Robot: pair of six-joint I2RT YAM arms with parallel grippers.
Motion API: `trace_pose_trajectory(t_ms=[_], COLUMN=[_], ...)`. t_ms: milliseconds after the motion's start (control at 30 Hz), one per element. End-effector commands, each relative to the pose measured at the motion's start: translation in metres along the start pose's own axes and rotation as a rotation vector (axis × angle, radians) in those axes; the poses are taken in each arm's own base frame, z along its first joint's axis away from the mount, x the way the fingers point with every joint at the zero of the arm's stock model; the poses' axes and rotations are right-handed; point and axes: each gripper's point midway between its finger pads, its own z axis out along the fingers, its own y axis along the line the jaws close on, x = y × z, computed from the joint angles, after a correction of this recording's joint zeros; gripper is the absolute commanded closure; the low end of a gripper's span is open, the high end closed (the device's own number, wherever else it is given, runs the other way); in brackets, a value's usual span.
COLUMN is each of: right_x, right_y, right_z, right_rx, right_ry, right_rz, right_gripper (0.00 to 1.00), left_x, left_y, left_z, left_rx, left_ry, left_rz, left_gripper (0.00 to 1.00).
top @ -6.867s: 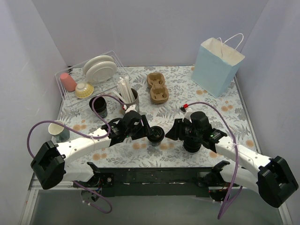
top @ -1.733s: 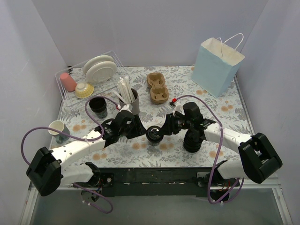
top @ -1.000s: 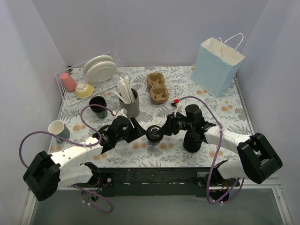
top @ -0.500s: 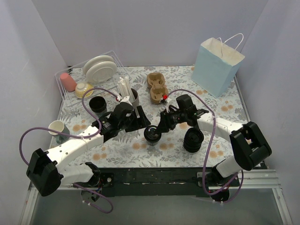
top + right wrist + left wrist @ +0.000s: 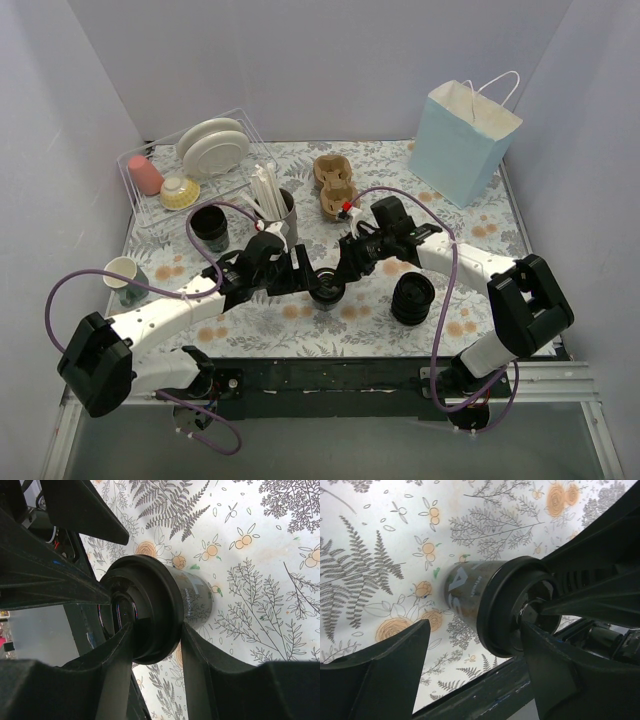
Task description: Pack the takeout coffee
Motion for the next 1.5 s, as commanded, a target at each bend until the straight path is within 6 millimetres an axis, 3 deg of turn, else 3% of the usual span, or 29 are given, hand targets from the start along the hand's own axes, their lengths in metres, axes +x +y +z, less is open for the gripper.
trace_pose_trajectory(t_ms=[0, 100, 233, 467, 667, 933, 1233, 1467], right_x=[0.030, 0.025, 0.014, -0.010, -0.017, -0.016, -0.018, -0.012], right_y=[-0.018, -0.016, -0.009, 0.008, 0.021, 0.012, 0.024, 0.017], right_z=[-0.001, -0.002, -0.004, -0.018, -0.028, -0.038, -0.027, -0.014], right_rx=[0.096, 0.098, 0.103, 0.113, 0.090, 0.148, 0.067, 0.122], right_ry=[0.102, 0.082, 0.031, -0.115, -0.239, -0.396, -0.427, -0.401], right_rz=[0.041, 0.053, 0.095, 0.168, 0.275, 0.416, 0.427, 0.466], right_gripper=[0.65, 0.59, 0.41, 0.30, 0.25, 0.24, 0.24, 0.26], left_x=[0.007, 0.014, 0.019, 0.023, 0.021, 0.023, 0.027, 0.027], left_y=[0.004, 0.012, 0.025, 0.033, 0.038, 0.040, 0.042, 0.038], left_z=[0.004, 0.007, 0.010, 0.011, 0.013, 0.013, 0.013, 0.013], left_rx=[0.016, -0.003, -0.050, -0.078, -0.104, -0.104, -0.098, -0.071], left_ry=[0.013, 0.021, 0.020, 0.019, 0.003, 0.004, 0.006, -0.008], left_rz=[0.006, -0.006, -0.029, -0.047, -0.063, -0.074, -0.088, -0.120], left_gripper=[0.29, 0.30, 0.32, 0.33, 0.33, 0.33, 0.33, 0.34])
